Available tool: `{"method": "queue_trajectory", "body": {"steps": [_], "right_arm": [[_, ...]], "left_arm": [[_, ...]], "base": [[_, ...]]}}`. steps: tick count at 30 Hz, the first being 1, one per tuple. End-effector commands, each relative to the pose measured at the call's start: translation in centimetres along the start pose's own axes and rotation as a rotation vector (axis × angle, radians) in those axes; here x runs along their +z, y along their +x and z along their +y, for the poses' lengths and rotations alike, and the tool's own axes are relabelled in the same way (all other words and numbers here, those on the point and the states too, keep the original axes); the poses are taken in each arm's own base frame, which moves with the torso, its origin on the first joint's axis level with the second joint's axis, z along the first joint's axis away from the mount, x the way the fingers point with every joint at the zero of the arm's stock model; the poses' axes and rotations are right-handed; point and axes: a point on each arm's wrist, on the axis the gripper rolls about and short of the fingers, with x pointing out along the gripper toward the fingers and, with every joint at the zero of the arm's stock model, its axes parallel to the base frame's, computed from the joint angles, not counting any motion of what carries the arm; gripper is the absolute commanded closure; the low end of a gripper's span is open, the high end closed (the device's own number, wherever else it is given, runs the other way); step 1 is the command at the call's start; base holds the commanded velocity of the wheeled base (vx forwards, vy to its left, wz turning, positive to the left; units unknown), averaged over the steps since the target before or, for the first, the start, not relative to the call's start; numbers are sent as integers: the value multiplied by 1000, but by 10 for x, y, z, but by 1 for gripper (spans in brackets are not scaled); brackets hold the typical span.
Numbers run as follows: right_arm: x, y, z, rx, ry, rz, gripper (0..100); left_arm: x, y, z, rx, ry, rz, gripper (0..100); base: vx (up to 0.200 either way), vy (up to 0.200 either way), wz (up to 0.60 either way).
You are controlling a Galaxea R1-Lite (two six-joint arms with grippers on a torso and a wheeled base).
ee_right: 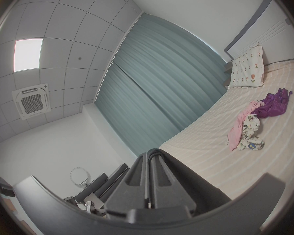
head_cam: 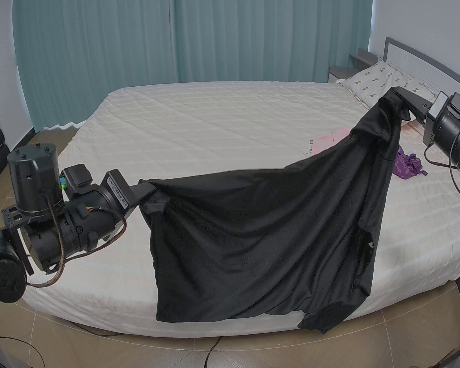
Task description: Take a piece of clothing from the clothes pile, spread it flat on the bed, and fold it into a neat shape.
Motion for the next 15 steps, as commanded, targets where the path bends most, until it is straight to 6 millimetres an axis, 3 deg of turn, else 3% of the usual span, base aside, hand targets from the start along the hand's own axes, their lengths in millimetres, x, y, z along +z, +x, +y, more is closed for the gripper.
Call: {"method": "queue_trajectory", "body": {"steps": [1,8,15], "right_arm": [[-7,21,-20,-35,10,20,100],[-20,32,-37,-69,24,57,100],[-34,45,-56,-85,23,39,100]], "left_arm": [[3,24,14,66,-8,2,100],[15,44,19,99,-14,-27,100],[15,76,40,172,-29,-18,100]], "base": [[200,0,0],[200,0,0],[200,0,0]]}}
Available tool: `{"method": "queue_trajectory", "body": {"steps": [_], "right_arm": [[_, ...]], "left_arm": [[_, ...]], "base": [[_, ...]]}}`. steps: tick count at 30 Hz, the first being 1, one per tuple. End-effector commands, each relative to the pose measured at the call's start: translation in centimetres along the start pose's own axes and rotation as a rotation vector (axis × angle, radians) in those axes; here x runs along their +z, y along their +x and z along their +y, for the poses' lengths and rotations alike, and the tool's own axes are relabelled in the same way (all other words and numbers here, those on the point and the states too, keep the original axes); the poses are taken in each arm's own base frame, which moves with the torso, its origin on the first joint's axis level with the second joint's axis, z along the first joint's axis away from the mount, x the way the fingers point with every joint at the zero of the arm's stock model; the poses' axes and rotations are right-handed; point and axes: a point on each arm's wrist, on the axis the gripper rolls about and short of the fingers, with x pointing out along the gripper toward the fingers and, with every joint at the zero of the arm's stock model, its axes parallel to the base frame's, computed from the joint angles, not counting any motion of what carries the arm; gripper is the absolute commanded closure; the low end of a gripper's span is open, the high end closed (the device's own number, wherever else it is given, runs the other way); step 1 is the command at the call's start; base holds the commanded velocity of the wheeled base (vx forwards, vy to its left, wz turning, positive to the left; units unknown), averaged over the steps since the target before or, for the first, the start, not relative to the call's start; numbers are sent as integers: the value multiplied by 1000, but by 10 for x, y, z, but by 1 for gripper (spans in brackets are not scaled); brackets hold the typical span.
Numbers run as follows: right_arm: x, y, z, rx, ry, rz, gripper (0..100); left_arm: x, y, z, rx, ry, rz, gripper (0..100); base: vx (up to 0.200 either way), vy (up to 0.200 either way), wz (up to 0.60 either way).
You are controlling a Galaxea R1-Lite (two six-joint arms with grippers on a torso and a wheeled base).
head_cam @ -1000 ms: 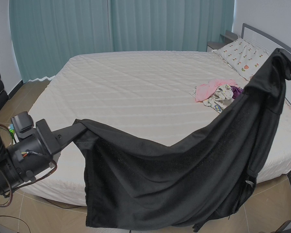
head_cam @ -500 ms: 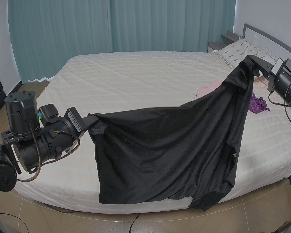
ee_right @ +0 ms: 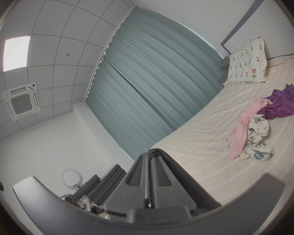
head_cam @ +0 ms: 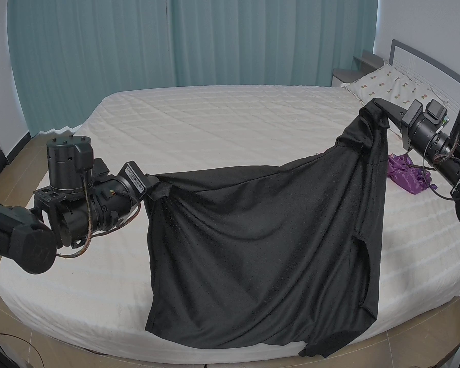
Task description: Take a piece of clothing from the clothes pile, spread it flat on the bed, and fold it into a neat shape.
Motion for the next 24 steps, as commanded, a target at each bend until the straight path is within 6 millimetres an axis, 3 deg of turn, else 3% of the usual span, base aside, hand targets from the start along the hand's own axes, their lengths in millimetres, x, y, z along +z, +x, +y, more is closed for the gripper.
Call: {"method": "queue_trajectory", "body": {"steps": [1,12,24], "right_arm": [[-19,16,-24,-43,22,21,100],[-48,71,-47,-102,32,-33,100],[-84,114,-70,-183,41,-90,100]], "left_arm": [[-5,30,20,79,-10,24,100],[-24,66,49,216,-7,38,100],[-12,85,61,296,-44,-72,100]], "base": [[200,0,0],[18,0,0],[0,0,0]]}}
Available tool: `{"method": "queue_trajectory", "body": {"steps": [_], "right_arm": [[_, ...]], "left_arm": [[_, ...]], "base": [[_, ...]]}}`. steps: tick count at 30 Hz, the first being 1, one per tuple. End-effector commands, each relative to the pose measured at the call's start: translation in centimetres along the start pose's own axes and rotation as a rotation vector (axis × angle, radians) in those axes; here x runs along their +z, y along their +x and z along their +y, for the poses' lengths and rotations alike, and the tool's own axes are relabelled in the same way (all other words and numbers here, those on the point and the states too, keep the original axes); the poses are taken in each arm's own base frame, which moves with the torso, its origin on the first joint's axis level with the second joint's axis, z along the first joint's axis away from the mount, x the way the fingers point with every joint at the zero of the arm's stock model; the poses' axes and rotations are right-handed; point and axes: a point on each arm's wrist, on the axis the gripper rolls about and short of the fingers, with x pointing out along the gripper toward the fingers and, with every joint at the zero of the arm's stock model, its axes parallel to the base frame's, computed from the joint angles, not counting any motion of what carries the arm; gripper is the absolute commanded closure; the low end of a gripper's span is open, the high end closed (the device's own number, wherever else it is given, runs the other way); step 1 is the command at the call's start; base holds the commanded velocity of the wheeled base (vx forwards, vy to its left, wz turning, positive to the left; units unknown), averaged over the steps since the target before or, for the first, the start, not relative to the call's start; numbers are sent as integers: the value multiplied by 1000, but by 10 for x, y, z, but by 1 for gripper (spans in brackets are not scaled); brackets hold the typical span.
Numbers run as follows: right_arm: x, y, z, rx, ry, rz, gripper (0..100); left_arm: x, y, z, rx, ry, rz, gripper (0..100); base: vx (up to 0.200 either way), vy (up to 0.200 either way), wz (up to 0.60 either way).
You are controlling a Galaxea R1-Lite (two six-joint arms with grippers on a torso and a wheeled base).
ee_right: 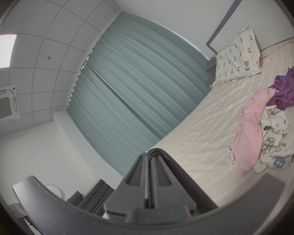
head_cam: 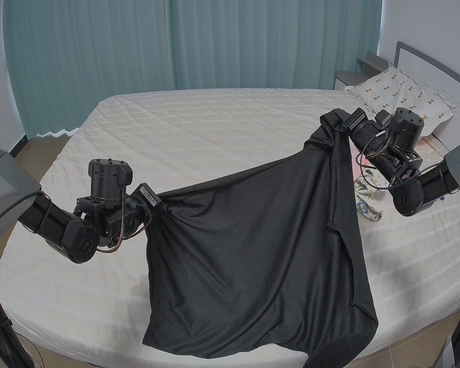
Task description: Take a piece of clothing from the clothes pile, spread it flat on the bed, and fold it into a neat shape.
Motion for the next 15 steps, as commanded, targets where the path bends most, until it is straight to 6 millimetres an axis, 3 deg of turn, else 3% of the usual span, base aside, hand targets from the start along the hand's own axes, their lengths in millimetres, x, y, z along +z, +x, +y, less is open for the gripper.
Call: {"method": "queue_trajectory", "body": {"steps": [1,5,6,12,15], "right_arm": [[-30,18,-23,-42,5,30,100],[-48,23,-38,-84,7,72,100],[-52,23,-40,-90,8,85,0],[-69,28,-59,-121,8,111,0],[-73,27,-75,-168,-21,123,0]], "left_arm": [[2,14,3,26,-28,-26,100],[-6,29,9,49,-24,-7,100],[-8,34,10,56,-24,-5,0],[-18,58,21,92,-20,11,0],[-11,62,21,91,-37,-10,0]], "base": [[0,0,0],[0,0,0],[0,0,0],[0,0,0],[0,0,0]]}}
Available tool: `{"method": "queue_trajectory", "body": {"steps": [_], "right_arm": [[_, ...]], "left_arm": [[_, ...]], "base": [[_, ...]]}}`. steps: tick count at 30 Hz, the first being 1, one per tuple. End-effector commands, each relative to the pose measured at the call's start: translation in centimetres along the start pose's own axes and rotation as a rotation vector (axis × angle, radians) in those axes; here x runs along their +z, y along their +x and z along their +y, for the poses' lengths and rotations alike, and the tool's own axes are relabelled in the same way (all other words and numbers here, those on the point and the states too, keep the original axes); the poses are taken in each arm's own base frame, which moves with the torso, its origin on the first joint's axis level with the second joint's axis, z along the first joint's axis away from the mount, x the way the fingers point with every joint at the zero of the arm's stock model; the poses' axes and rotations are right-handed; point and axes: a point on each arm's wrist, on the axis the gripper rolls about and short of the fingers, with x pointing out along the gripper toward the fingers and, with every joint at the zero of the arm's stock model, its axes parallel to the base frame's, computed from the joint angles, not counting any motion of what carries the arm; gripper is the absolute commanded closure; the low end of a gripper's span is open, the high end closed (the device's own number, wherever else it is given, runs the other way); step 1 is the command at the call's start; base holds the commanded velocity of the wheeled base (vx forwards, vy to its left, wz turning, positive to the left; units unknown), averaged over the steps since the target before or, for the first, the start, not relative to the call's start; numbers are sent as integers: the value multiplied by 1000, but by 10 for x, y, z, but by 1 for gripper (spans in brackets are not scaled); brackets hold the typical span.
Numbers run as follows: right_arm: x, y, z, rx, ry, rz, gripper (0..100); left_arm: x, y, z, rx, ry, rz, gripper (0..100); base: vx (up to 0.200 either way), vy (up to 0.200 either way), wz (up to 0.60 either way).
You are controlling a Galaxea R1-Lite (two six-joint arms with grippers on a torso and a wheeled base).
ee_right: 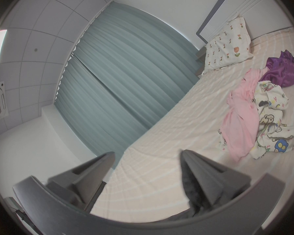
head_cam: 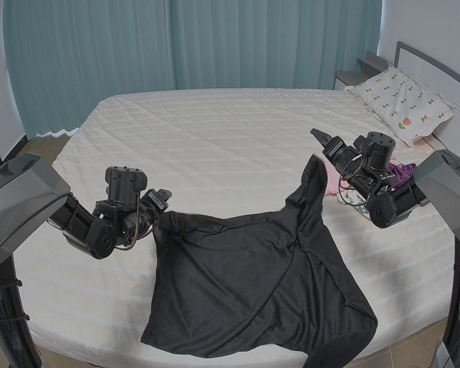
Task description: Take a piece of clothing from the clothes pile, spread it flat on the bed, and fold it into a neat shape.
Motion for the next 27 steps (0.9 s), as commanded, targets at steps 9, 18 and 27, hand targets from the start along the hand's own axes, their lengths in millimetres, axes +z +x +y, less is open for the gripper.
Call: {"method": "queue_trajectory", "body": {"steps": [9,18,27], "right_arm": [[-12,-21,-67,-259,-135,115,0],[-35,-95,-68,-282,-150,379,0],[-68,-121,-73,-320,-200,528,0]], "left_arm": [[22,-3,5,7,-48,-50,0],[1,-72,27,-7,-25,74,0],[-19,-109,55,-67,-159,216,0]], "base": [[0,0,0],[0,0,0],[0,0,0]]}}
